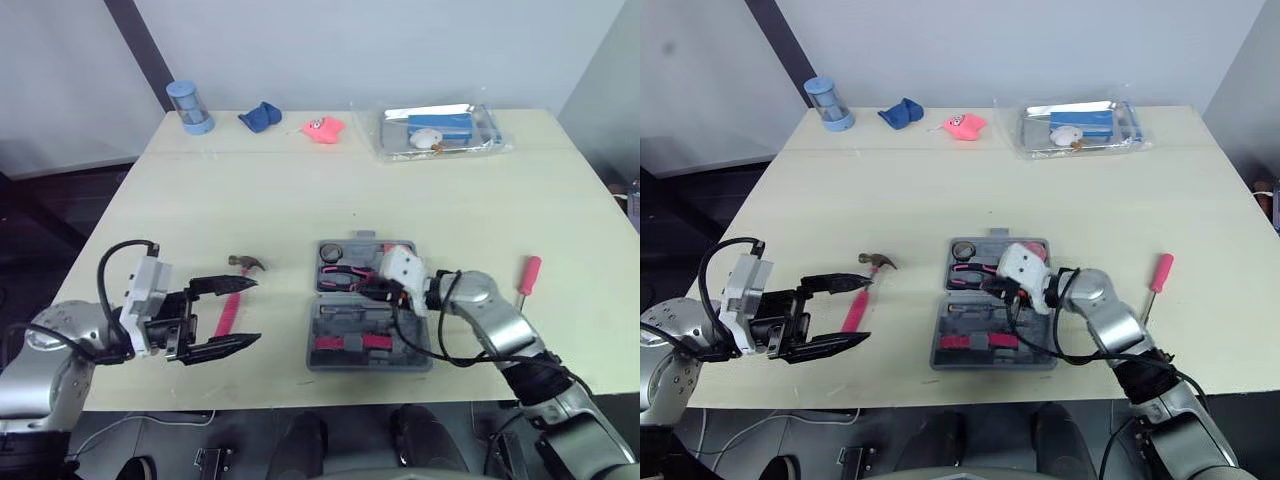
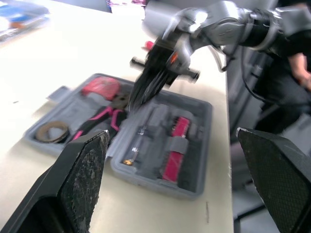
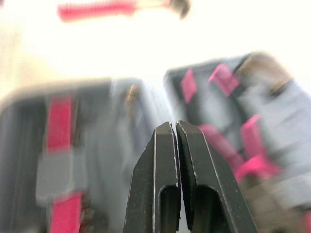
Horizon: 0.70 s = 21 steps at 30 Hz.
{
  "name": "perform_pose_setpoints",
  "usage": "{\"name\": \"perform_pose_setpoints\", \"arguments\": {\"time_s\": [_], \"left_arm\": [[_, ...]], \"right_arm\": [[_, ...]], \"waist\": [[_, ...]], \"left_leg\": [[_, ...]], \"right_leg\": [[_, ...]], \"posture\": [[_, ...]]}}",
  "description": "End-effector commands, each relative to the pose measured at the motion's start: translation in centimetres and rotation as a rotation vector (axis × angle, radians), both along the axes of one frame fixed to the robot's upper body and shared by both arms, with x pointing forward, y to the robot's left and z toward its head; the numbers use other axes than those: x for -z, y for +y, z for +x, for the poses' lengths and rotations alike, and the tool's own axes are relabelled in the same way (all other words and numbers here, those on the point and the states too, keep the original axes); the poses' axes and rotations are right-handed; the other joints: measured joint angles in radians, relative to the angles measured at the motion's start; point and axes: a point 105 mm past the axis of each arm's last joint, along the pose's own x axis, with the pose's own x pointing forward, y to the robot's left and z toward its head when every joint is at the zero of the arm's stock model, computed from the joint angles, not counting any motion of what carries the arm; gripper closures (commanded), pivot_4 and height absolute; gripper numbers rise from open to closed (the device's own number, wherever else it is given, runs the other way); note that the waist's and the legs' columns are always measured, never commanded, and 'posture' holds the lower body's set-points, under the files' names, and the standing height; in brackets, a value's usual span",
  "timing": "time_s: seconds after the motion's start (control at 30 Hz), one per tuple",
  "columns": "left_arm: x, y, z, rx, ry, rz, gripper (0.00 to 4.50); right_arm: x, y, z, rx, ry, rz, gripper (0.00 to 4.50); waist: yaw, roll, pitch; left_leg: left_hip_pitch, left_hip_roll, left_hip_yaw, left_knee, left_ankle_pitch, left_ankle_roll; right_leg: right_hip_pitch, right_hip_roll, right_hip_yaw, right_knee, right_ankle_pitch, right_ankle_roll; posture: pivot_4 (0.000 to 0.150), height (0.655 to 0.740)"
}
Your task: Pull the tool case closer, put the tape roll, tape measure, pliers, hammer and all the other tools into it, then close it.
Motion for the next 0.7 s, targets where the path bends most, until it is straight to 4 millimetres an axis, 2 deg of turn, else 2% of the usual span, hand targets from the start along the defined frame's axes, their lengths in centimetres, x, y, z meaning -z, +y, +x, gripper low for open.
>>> {"name": "perform_pose_setpoints", "arguments": {"time_s": [0.03,0.13,0.3,0.47,0.67,0.7], "left_arm": [[-0.4,1.4,-0.1,-0.100,-0.020,-0.035,0.00],[0.3,2.6,0.0,-0.218,-0.015,-0.065,0.00],[1.6,4.8,0.0,-0.413,-0.008,-0.100,0.00],[4.0,7.4,-0.8,-0.629,0.014,-0.123,0.00],[6.9,9.6,-2.2,-0.792,0.059,-0.104,0.00],[7.4,10.1,-2.5,-0.825,0.069,-0.104,0.00]], "right_arm": [[-2.8,-2.0,-0.9,0.035,-0.056,0.118,4.34],[-3.2,-5.0,-1.2,0.136,-0.049,0.174,4.34],[-2.2,-11.1,-2.2,0.329,-0.058,0.218,4.34],[0.0,-19.3,-4.4,0.637,-0.057,0.185,4.34],[2.2,-24.5,-8.0,0.858,-0.022,0.201,4.34],[2.8,-25.3,-8.9,0.898,-0.003,0.203,3.85]], "waist": [[0.003,0.000,0.000],[0.011,0.000,0.000],[0.023,0.000,0.000],[0.026,-0.001,0.000],[0.025,-0.001,0.000],[0.024,-0.001,0.000]], "left_leg": [[0.000,0.000,0.000,0.000,0.000,0.000],[0.000,0.000,0.001,0.000,0.000,0.000],[0.000,0.000,0.001,0.000,0.000,0.000],[0.001,0.000,0.002,0.000,0.000,0.000],[0.004,0.000,0.003,0.000,0.000,0.000],[0.005,0.000,0.003,0.000,0.000,0.000]], "right_leg": [[0.000,0.000,0.000,0.000,0.000,0.000],[0.000,-0.001,0.000,0.000,0.000,0.000],[0.001,-0.001,0.000,-0.001,0.000,0.000],[0.002,-0.001,0.001,-0.001,0.000,0.000],[0.003,0.000,0.002,-0.001,0.000,0.000],[0.005,0.000,0.002,-0.001,0.000,0.000]], "posture": [[0.150,0.7400],[0.150,0.7400],[0.150,0.7400],[0.150,0.7400],[0.150,0.7400],[0.150,0.7400]]}}
